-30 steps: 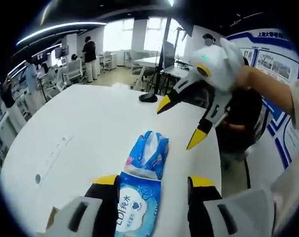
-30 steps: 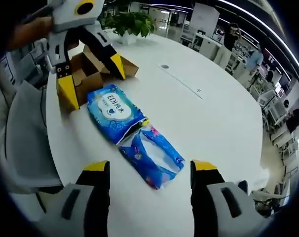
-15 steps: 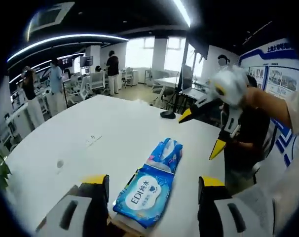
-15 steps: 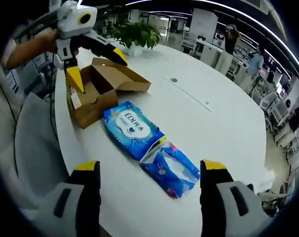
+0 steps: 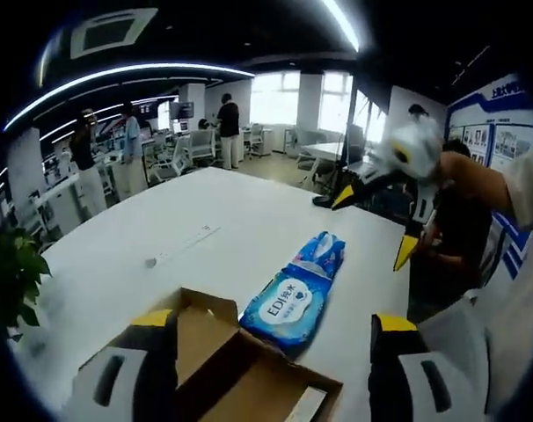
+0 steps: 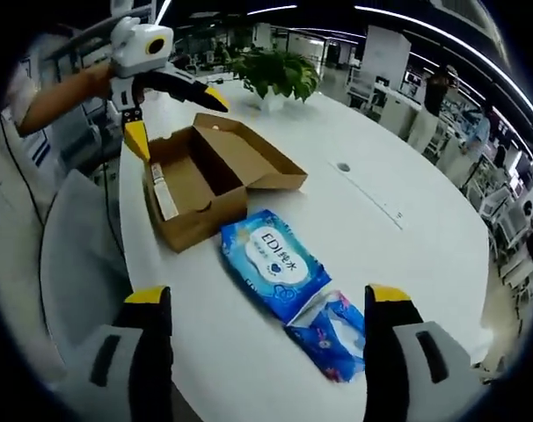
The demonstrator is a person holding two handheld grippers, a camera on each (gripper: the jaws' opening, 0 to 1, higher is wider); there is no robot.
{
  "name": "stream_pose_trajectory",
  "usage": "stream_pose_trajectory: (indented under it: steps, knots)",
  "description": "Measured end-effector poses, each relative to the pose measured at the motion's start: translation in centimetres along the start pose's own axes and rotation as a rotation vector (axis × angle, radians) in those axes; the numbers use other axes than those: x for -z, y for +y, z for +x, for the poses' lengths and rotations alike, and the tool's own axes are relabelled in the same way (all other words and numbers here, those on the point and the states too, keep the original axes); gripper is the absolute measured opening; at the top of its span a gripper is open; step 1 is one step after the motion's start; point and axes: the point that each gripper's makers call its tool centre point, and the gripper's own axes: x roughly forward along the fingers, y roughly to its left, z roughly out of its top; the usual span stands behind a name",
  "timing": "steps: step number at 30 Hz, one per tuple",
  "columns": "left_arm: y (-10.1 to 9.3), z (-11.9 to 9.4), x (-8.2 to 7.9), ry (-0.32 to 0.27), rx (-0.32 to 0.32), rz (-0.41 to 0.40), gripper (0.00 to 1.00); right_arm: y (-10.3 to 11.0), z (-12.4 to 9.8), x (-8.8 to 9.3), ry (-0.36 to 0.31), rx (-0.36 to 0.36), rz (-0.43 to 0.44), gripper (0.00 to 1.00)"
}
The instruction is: Operate the shoe box by opening the lid, removing the specified soft item, and placing it in the target area until the item is outside and the box remains undamaged.
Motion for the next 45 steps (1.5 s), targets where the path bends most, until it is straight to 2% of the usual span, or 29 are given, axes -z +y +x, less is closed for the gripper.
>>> stream_pose_trajectory:
  steps: [4, 7, 13, 18, 22, 31, 35, 38, 42, 45]
  knots:
    - [1.0, -1.8, 0.7, -0.030, -0.041, -0.015, 1.00, 1.3, 0.8, -1.1, -0.001, -0.035, -0.035, 0.83]
    - [1.4, -3.1, 1.6, -0.030, -0.056, -0.022, 1.00, 2.2, 1.6, -1.7, -0.003, -0.058, -0.070, 0.81]
    - [2.7, -5.6, 2.6, -0.073, -0.106, -0.048, 1.00, 4.1, 3.1, -3.0, -0.017, -0.110, -0.159, 0.79]
    - [4.0, -7.1, 4.3, -0.061, -0.165, -0.061, 1.00, 5.2, 4.2, -3.8, -0.020, -0.142, -0.203, 0.75]
    - [4.6, -8.0, 5.7, -0.053, -0.185, -0.083, 0.99, 6.0, 4.9, -4.3, -0.024, -0.165, -0.234, 0.73]
    - [6.2, -10.3, 9.5, -0.012, -0.248, -0.128, 0.94, 7.4, 6.6, -5.2, -0.021, -0.205, -0.293, 0.62]
    - [6.9, -11.3, 11.0, -0.003, -0.286, -0.160, 0.88, 8.0, 7.7, -5.8, -0.026, -0.221, -0.308, 0.59]
    - [7.8, -12.3, 12.4, 0.015, -0.348, -0.172, 0.84, 8.4, 8.4, -6.0, -0.022, -0.232, -0.320, 0.56]
    - [8.0, -12.9, 14.0, 0.027, -0.366, -0.204, 0.80, 9.3, 9.5, -6.3, -0.019, -0.253, -0.344, 0.52]
    - [8.4, -13.4, 15.2, 0.047, -0.405, -0.212, 0.75, 9.8, 10.1, -6.4, -0.014, -0.263, -0.356, 0.50]
